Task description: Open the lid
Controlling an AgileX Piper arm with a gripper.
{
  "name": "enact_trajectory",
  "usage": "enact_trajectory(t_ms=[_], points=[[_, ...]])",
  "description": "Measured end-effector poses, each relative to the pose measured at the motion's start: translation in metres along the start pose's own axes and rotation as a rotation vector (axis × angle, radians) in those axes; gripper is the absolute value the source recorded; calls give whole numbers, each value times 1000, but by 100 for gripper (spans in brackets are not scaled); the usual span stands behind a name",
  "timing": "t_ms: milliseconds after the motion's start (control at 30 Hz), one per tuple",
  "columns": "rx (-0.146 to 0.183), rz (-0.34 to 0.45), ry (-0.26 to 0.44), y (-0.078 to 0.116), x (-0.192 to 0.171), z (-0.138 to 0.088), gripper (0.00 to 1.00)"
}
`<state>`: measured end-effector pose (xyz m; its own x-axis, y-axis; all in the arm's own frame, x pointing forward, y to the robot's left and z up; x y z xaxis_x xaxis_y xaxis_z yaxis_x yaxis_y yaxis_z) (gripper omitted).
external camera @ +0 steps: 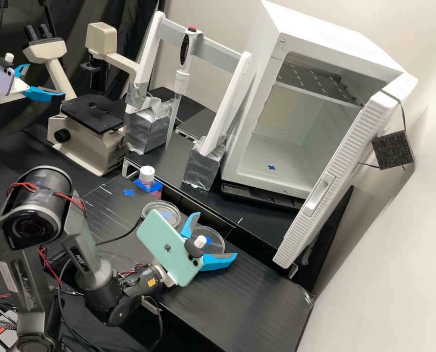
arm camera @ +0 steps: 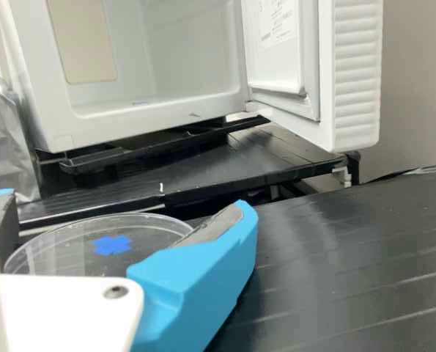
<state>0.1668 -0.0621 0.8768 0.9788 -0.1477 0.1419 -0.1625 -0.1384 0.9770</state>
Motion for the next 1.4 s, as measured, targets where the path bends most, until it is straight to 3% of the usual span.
enact_trajectory(t_ms=[133, 533, 633, 800, 900, 967, 1033, 1133, 1400], points=[[-21, -2, 2, -1, 0, 0, 100], [-25, 20, 7, 1, -1, -4, 100], [-13, 36, 10, 3, -5, -6, 100], [38, 88, 19, 9, -18, -15, 100], [47, 117, 43, 8, -28, -23, 100], [36, 140, 72, 6, -35, -31, 100], [-4, 160, 135, 5, -41, -45, 100], [-20, 171, 209, 2, -45, -59, 100], [-22, 119, 334, -8, -48, -79, 100]])
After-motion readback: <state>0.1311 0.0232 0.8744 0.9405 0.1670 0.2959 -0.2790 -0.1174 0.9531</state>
